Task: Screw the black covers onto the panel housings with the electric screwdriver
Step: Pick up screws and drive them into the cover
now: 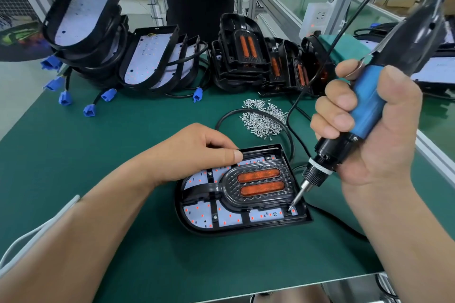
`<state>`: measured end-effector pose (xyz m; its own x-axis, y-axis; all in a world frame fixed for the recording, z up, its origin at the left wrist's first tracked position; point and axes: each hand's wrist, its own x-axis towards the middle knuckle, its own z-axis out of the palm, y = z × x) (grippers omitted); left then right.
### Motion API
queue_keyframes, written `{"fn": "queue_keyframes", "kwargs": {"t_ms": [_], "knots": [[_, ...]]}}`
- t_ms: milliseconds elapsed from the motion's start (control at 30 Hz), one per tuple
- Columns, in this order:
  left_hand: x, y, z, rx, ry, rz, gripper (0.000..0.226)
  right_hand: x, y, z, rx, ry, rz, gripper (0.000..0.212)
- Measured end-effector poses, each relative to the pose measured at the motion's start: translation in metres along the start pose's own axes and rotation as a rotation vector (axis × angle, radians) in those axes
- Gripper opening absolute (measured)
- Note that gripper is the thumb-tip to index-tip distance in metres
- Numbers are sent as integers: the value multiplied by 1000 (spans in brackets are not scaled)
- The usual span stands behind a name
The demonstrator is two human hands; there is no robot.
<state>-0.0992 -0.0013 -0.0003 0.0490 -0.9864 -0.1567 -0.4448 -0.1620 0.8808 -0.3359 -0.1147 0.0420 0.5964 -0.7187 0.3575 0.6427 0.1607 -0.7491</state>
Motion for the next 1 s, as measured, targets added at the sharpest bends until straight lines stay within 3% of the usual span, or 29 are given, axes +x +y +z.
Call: {"fn": "queue_keyframes", "kwargs": {"t_ms": [267, 700, 1000], "knots": [[0, 1, 3, 34, 42, -3, 11, -1, 0, 3, -15, -57, 1, 48], [-3, 1, 13, 57, 106, 27, 29, 1, -2, 22, 45, -441, 103, 41], [-5, 6, 14, 70, 116, 43, 18, -1, 1, 22, 116, -555, 197, 36]]}}
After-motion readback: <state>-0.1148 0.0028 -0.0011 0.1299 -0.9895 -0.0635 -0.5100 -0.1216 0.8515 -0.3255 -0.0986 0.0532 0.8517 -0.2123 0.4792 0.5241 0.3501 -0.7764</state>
